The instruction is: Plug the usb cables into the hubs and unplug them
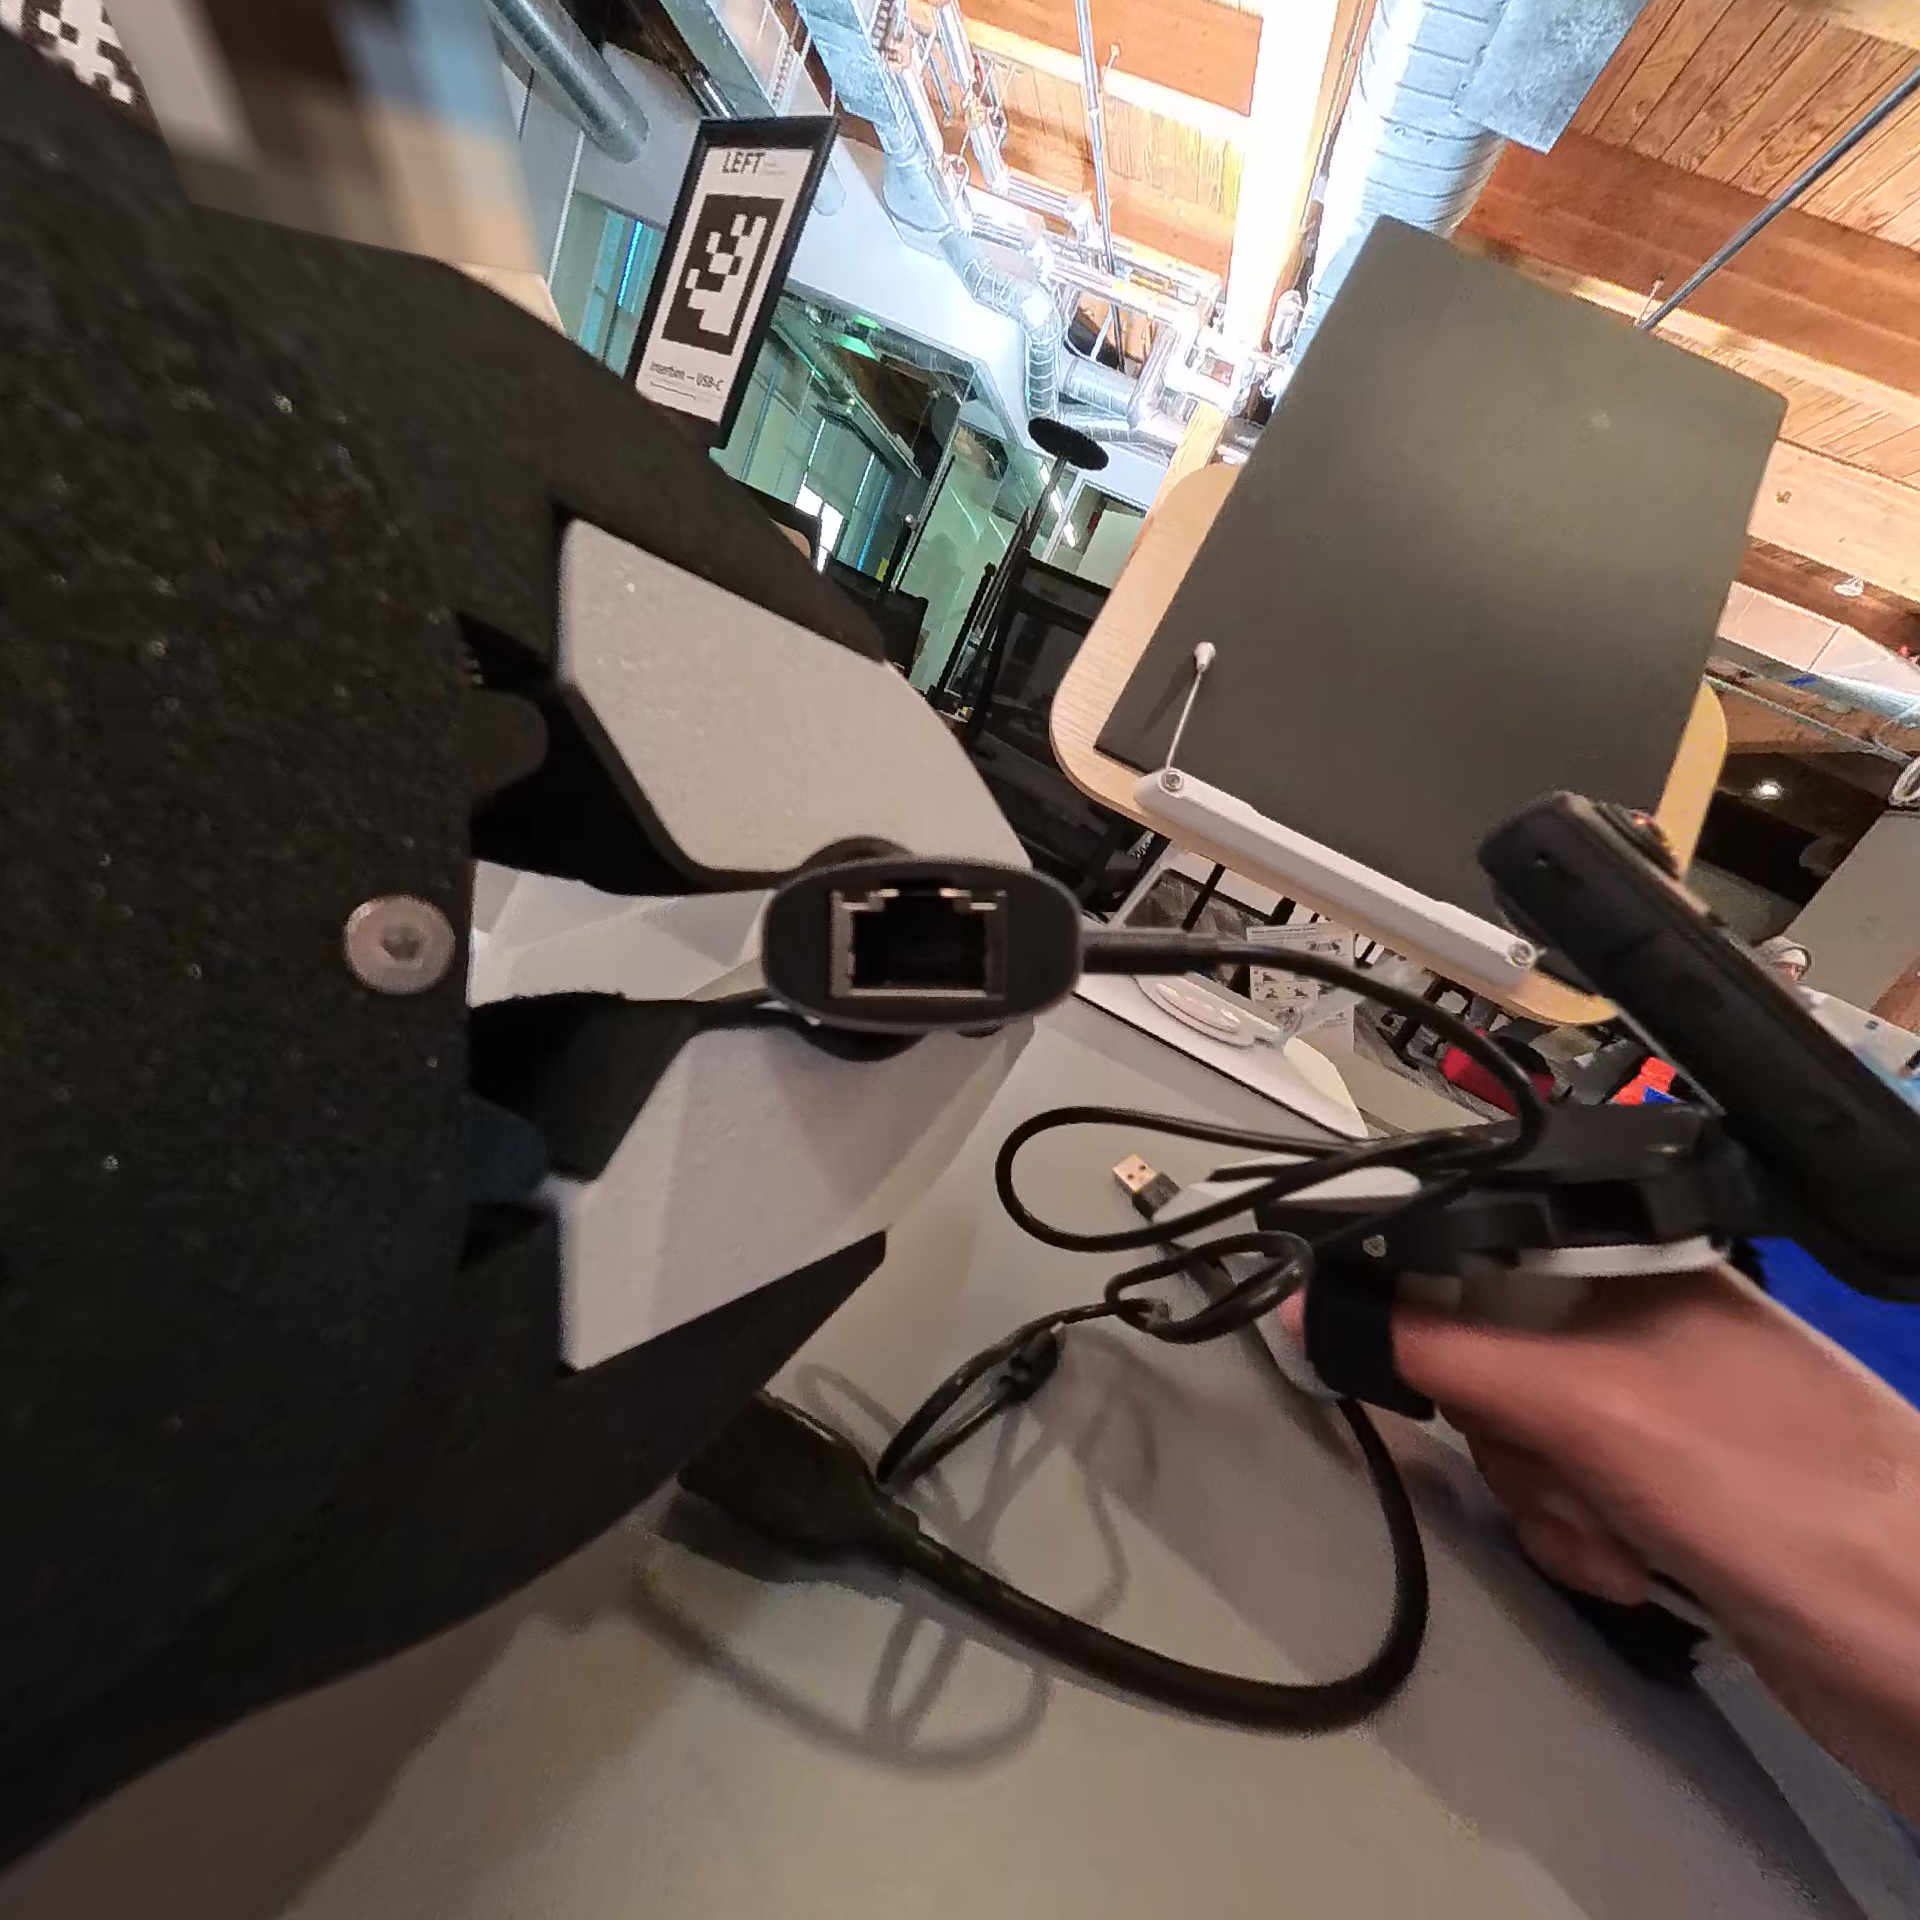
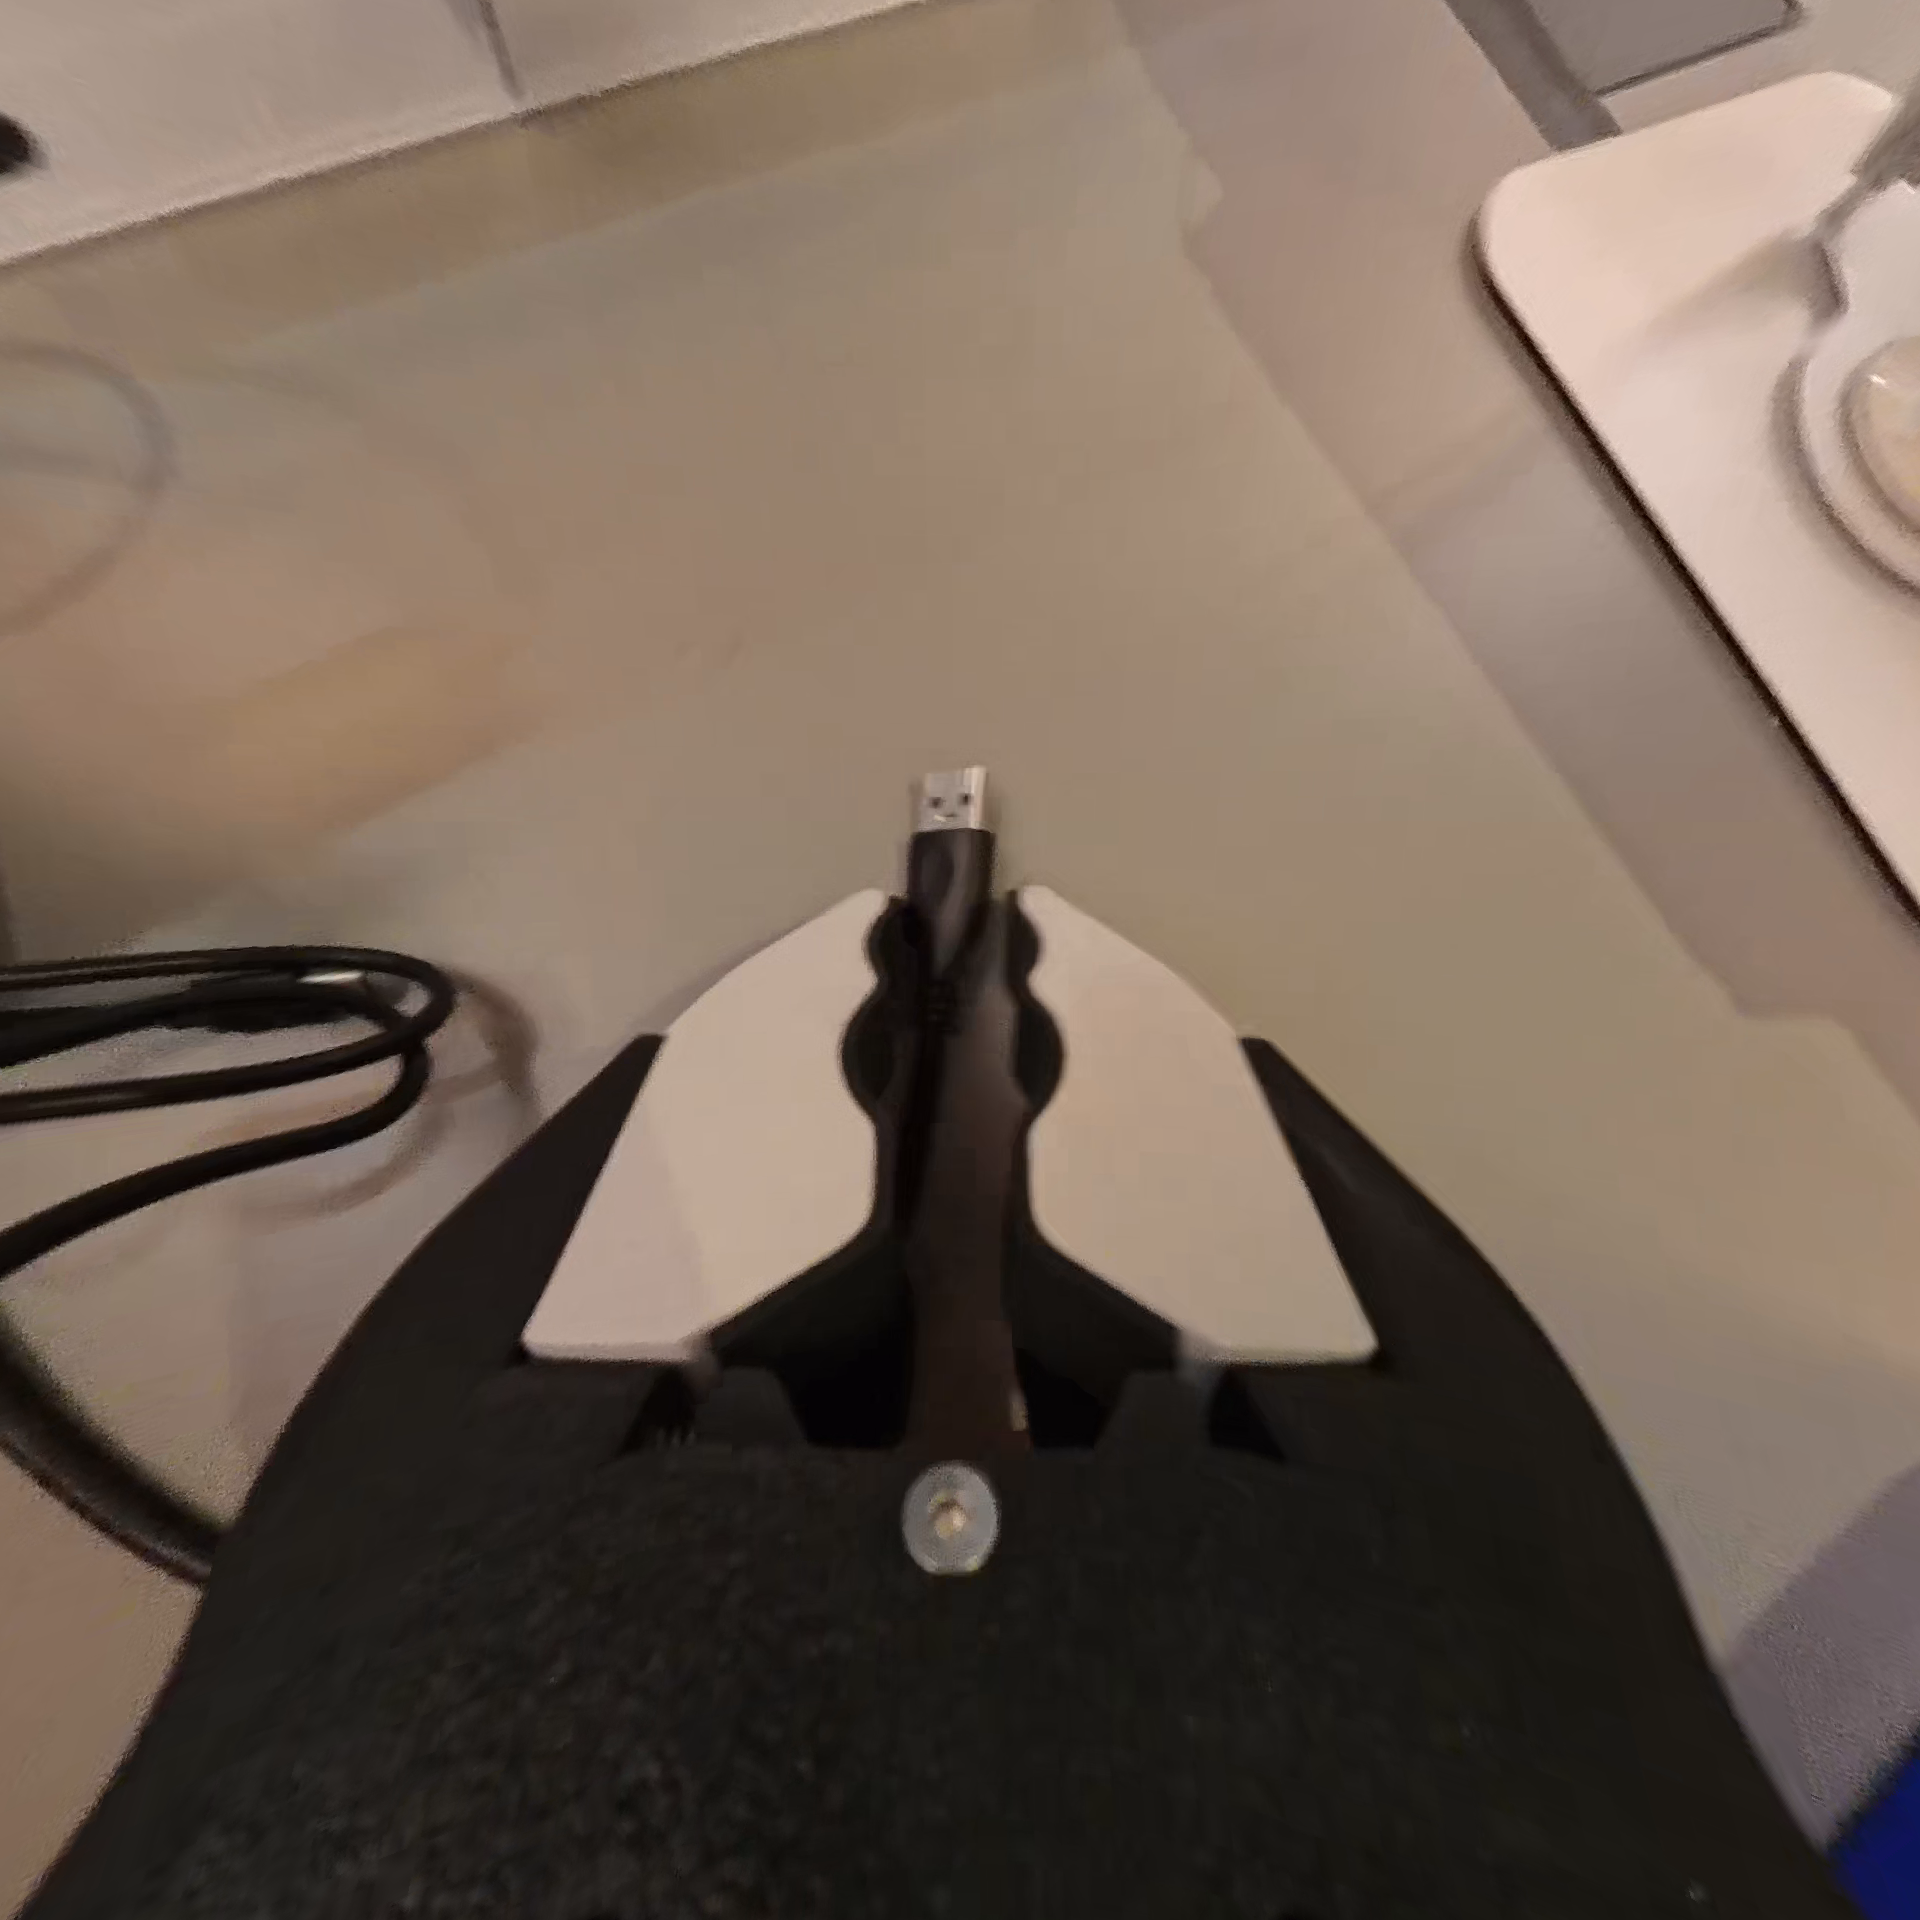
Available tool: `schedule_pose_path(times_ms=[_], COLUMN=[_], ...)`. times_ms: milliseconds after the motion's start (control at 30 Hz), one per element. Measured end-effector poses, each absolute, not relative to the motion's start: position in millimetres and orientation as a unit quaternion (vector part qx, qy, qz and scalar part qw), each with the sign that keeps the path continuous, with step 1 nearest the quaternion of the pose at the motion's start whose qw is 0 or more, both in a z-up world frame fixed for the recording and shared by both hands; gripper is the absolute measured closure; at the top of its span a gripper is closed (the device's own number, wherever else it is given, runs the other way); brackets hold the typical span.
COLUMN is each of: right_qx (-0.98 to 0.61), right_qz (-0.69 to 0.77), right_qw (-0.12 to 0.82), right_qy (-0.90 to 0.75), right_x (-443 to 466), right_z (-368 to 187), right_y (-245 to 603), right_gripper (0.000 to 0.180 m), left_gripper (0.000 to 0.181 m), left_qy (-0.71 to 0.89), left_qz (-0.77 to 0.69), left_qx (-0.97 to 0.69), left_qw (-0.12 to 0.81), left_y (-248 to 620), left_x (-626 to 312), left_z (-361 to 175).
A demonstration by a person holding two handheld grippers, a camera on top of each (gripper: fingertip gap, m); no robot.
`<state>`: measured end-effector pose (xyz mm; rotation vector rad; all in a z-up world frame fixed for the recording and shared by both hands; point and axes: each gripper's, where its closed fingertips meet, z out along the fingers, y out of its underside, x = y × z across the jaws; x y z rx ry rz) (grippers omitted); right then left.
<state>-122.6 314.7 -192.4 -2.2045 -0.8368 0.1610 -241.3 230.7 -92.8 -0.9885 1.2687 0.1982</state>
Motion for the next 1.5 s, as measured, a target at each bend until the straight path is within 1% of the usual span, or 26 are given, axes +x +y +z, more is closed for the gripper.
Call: schedule_pose_path(times_ms=[33,133,233,367,467,533,600,667,733,833,967,1200,1500], right_qx=[-0.864,-0.875,-0.89,-0.887,-0.87,-0.861,-0.845,-0.822,-0.814,-0.813,-0.812,-0.807,-0.775], right_qz=[0.069,0.095,0.164,0.228,0.251,0.251,0.285,0.342,0.381,0.407,0.426,0.44,0.492], right_qw=[0.376,0.358,0.335,0.314,0.317,0.316,0.297,0.242,0.185,0.091,0.025,0.035,0.027], right_qy=[-0.328,-0.311,-0.263,-0.251,-0.28,-0.311,-0.342,-0.385,-0.397,-0.406,-0.397,-0.392,-0.396], right_x=[-123.7,-123.5,-122.6,-129.7,-138.6,-140.6,-144.6,-150.8,-156.5,-169.4,-186.0,-199.5,-204.9], right_z=[-193.1,-195.7,-195.1,-185.0,-149.6,-117.8,-82.6,-57.6,-47.3,-55.5,-75.6,-89.5,-86.5], right_y=[314.2,313.8,312.9,300.6,281.0,265.8,245.3,216.9,199.4,184.3,189.1,195.1,188.2], right_gripper=[0.165,0.164,0.165,0.166,0.166,0.166,0.167,0.167,0.168,0.169,0.17,0.171,0.171], left_gripper=[0.164,0.164,0.163,0.164,0.164,0.164,0.164,0.164,0.164,0.164,0.164,0.164,0.164], left_qy=[0.569,0.572,0.573,0.567,0.564,0.564,0.565,0.567,0.572,0.58,0.595,0.603,0.606], left_qz=[0.088,0.087,0.089,0.088,0.086,0.083,0.087,0.093,0.104,0.117,0.133,0.127,0.121], left_qx=[-0.44,-0.438,-0.438,-0.442,-0.444,-0.446,-0.443,-0.437,-0.425,-0.391,-0.364,-0.35,-0.359], left_qw=[0.689,0.688,0.687,0.689,0.691,0.691,0.691,0.692,0.694,0.705,0.704,0.705,0.7], left_y=[229.7,228.3,228.9,230.4,231.4,232.2,233.2,233.3,232.4,225.3,216.9,208.6,211.6], left_x=[-240.1,-237.7,-237.6,-240.0,-241.5,-241.6,-241.3,-240.0,-237.4,-230.3,-222.1,-215.9,-215.5], left_z=[-92.9,-93.3,-94.2,-91.8,-90.8,-91.2,-91.4,-90.6,-89.3,-84.2,-84.9,-86.8,-89.8])
